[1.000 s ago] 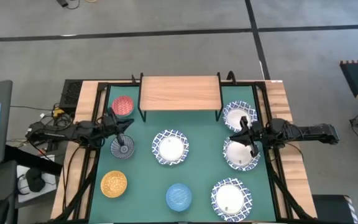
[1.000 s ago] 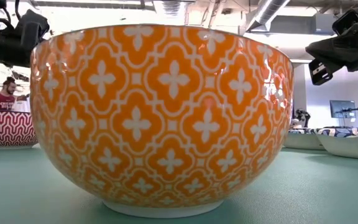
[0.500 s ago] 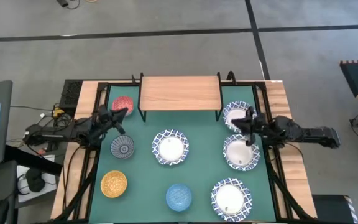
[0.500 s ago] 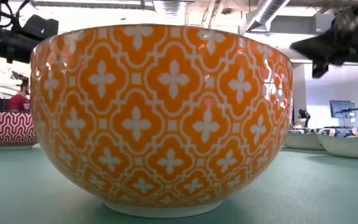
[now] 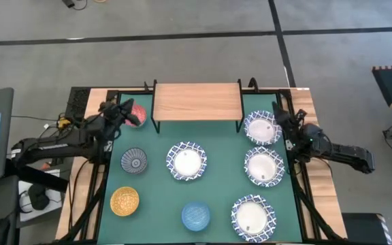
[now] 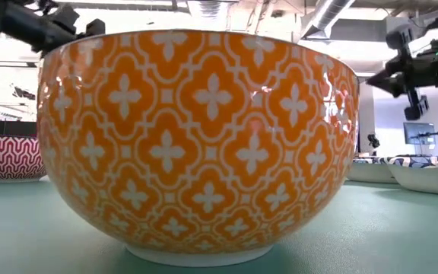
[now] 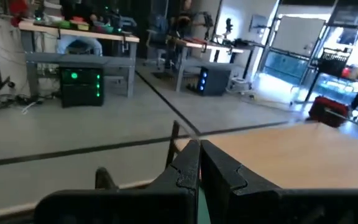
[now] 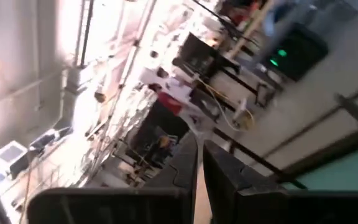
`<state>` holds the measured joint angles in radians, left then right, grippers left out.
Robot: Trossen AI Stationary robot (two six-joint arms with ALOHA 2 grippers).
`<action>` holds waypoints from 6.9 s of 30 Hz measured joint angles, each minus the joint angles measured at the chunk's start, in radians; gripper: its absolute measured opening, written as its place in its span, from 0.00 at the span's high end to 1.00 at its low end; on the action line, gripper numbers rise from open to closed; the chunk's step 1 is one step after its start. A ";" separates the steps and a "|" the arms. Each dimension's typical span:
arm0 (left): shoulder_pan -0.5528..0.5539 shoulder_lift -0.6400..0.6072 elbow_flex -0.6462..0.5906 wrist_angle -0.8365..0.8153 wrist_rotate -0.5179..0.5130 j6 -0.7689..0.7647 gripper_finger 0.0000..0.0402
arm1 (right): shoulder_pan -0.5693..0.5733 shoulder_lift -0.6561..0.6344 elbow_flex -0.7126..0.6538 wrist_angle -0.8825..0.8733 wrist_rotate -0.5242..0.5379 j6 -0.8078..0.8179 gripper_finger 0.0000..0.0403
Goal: Place and stack bowls onto a shelf
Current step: Put the red patterned bowl on the shelf, then adjust the shelf, then stack the light blue patterned bowl on top of the red patterned bowl on the shelf
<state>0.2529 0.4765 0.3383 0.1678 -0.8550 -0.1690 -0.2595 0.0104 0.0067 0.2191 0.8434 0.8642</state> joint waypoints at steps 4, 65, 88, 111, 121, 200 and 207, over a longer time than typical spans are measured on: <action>0.086 0.154 0.119 -0.091 0.120 -0.064 1.00 | -0.065 0.041 0.000 -0.104 -0.141 0.029 0.86; 0.690 1.036 0.566 -0.966 0.452 0.231 0.68 | -0.192 0.815 0.280 -0.128 -0.678 0.044 0.48; 0.713 1.103 0.625 -1.074 0.497 0.178 0.92 | -0.192 0.815 0.280 -0.131 -0.692 0.052 0.51; 0.649 0.824 1.171 -1.249 0.440 0.144 0.99 | -0.192 0.815 0.280 -0.130 -0.712 0.071 0.61; 0.587 0.841 1.249 -0.996 0.798 0.072 1.00 | -0.191 0.810 0.280 -0.129 -0.712 0.141 0.61; 0.012 1.124 1.536 -1.537 0.476 -0.155 0.57 | 0.069 0.822 0.280 -0.049 -0.817 -0.218 0.68; -0.169 1.123 1.350 -1.508 0.479 -0.112 0.60 | 0.388 0.891 0.311 -0.077 -0.600 -0.015 0.67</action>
<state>0.0835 1.6000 1.6887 -1.3402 -0.3757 -0.2807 0.1287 0.9016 0.3172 0.1417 0.2431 0.8489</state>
